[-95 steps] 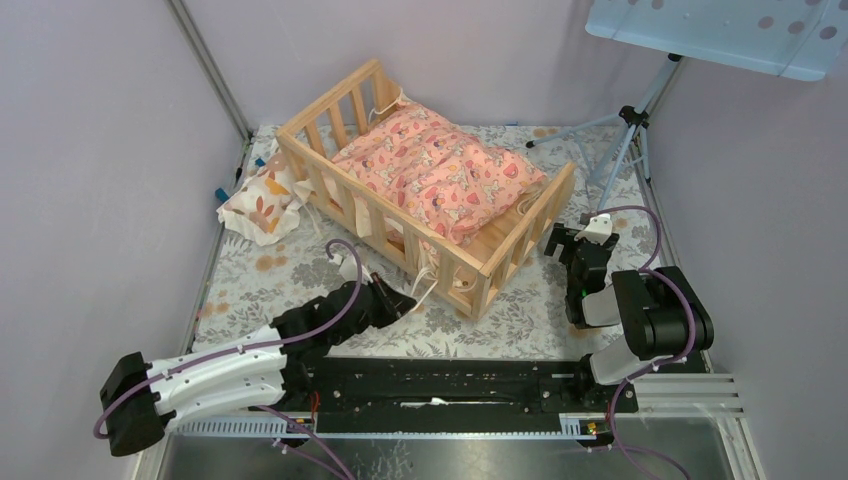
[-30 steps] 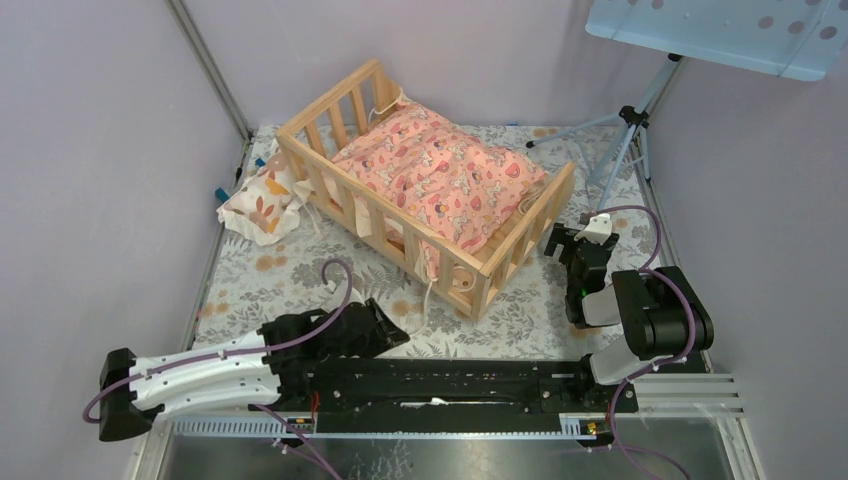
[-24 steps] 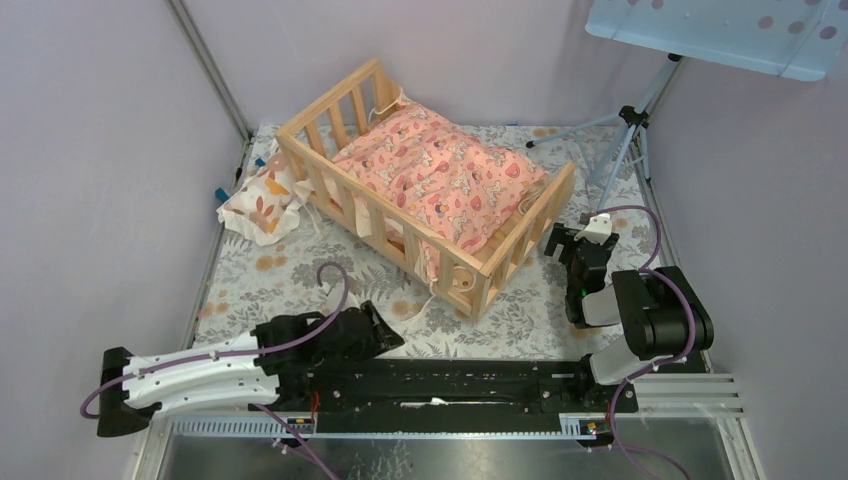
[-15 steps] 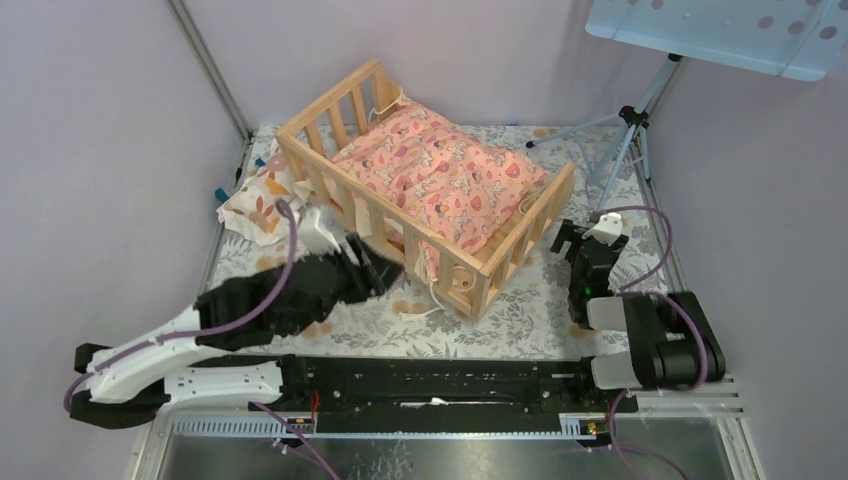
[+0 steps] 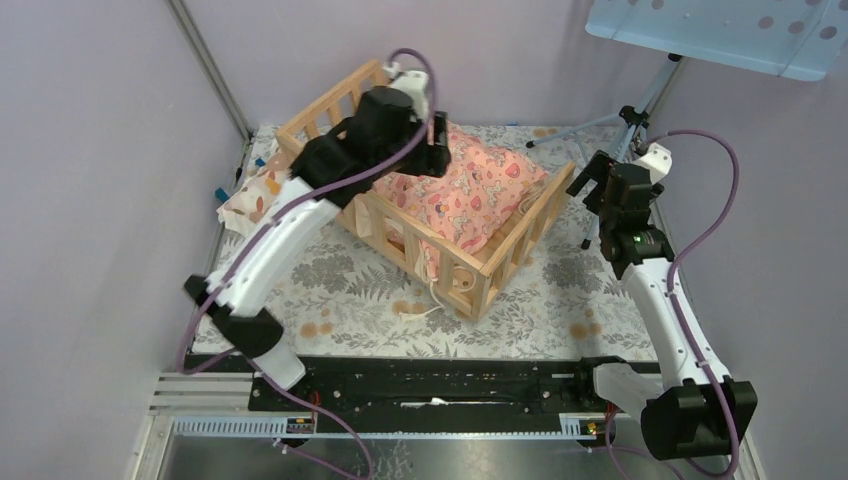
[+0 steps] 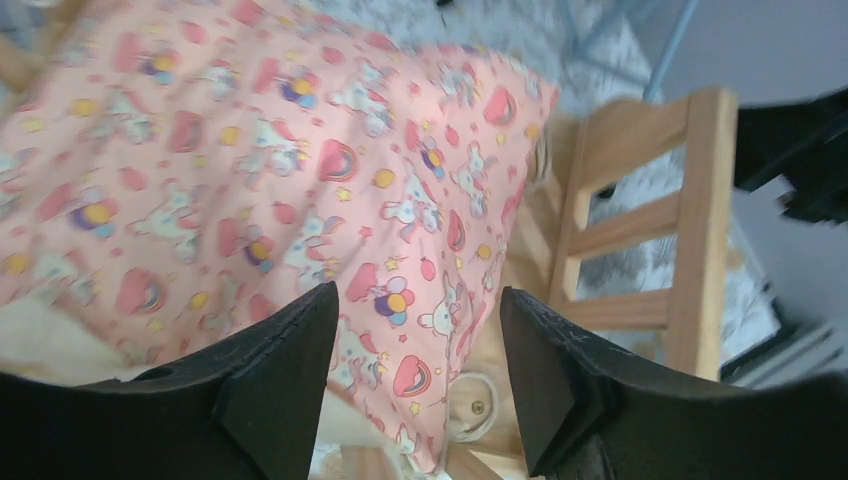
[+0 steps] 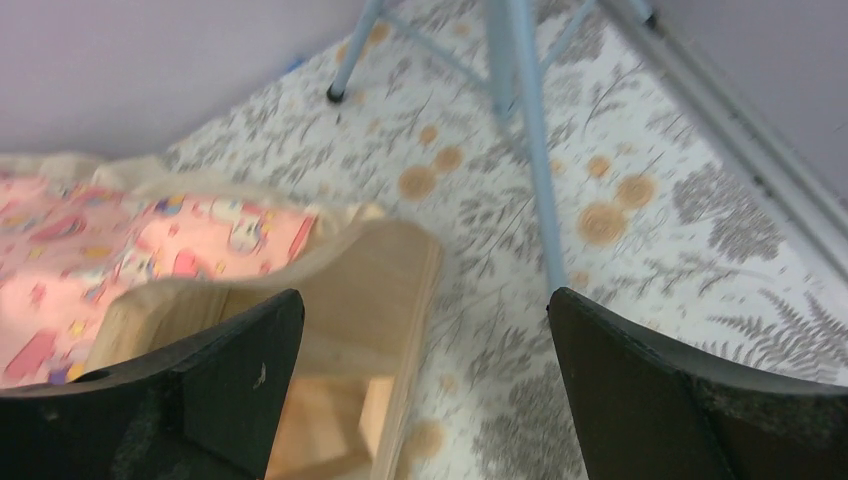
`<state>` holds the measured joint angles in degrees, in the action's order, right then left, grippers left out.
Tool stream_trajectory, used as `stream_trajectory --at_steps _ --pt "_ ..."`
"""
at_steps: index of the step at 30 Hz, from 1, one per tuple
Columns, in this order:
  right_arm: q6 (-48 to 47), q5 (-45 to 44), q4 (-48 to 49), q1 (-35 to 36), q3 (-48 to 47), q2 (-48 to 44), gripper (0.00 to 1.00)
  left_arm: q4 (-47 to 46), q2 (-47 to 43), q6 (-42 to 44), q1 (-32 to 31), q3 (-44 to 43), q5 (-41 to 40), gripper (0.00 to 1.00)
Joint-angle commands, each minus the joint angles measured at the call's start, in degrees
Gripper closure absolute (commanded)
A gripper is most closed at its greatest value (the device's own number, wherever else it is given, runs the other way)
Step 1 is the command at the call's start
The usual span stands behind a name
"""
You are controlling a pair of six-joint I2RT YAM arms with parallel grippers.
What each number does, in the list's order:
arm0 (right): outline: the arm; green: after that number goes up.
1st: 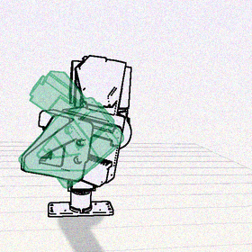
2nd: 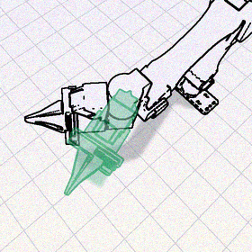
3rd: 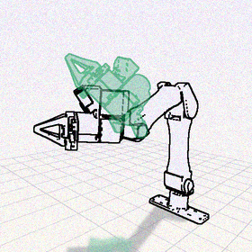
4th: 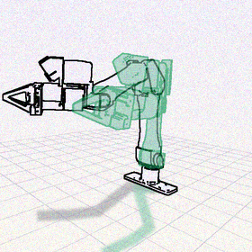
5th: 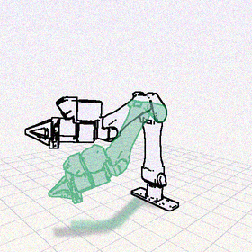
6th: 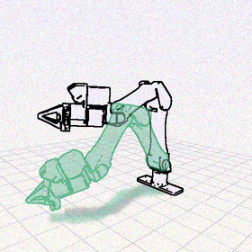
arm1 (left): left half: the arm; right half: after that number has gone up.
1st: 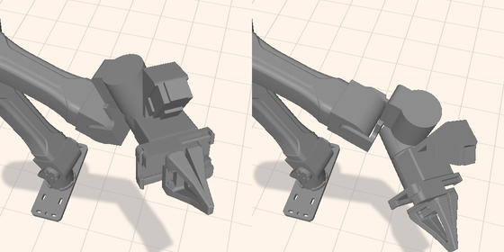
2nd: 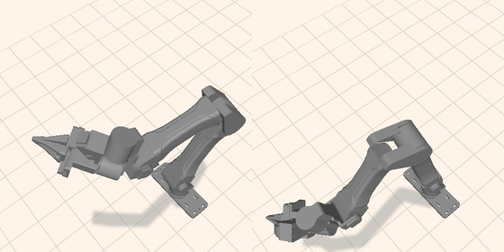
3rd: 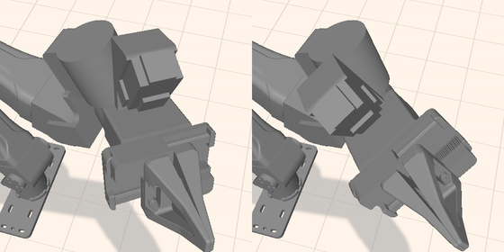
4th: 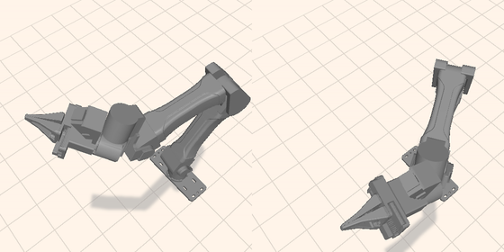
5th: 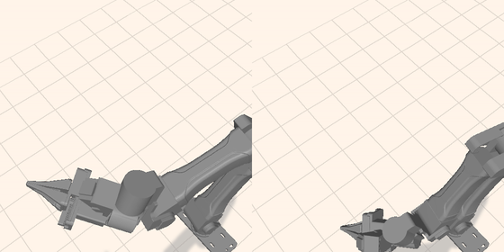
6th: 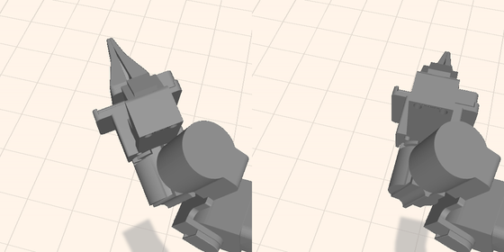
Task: Set up the pet bed
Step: Cross the ropes on the bed frame.
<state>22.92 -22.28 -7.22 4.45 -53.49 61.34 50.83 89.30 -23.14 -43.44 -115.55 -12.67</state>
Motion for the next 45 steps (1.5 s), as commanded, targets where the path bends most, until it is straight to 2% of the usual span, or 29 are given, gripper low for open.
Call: stream_trajectory --at_steps 1,5,9,15,19,22,25,28,31,36,40,45 --pt "4.20 12.27 -16.53 -0.15 -5.43 -1.52 0.00 5.95 7.92 11.34 -0.30 -9.40 11.85 0.35" --pt "2.75 13.98 -26.06 -0.14 -14.00 0.49 0.00 7.21 12.03 14.15 -0.41 -10.73 17.93 0.37" --pt "4.08 7.21 -33.89 -0.14 -22.65 1.67 0.00 6.28 12.89 15.13 -0.76 -7.62 18.97 0.39" --pt "10.46 4.46 -35.13 -0.14 -24.66 0.11 0.00 5.04 13.43 14.87 -0.74 -4.88 19.09 0.38" --pt "12.44 -3.67 -35.94 -0.14 -24.90 0.52 0.00 4.91 13.99 14.63 -0.73 -4.60 18.96 0.38" --pt "6.96 0.90 -37.52 -0.14 -28.27 4.24 0.00 4.60 14.22 15.01 -0.78 -4.48 20.63 0.38" --pt "7.36 5.99 -40.88 -0.14 -33.32 8.88 0.01 4.42 14.85 16.13 -1.03 -4.67 21.46 0.38" --pt "0.95 4.42 -38.03 -0.14 -32.27 9.31 0.01 4.67 15.41 17.72 -1.95 -5.19 20.39 0.38" --pt "1.80 -0.51 -37.20 -0.14 -30.53 6.97 0.00 4.66 15.97 19.68 -3.72 -5.06 19.09 0.37" --pt "0.02 1.27 -34.63 -0.14 -28.43 2.02 0.00 6.20 19.58 21.98 -7.04 -5.00 17.56 0.38" --pt "0.76 0.74 -33.14 -0.14 -27.04 -1.46 0.00 6.45 21.61 20.85 -7.62 -3.30 7.38 0.37" --pt "-0.20 3.11 -32.77 -0.14 -27.71 -3.06 0.00 6.07 23.26 21.02 -7.58 -1.24 0.09 0.30"
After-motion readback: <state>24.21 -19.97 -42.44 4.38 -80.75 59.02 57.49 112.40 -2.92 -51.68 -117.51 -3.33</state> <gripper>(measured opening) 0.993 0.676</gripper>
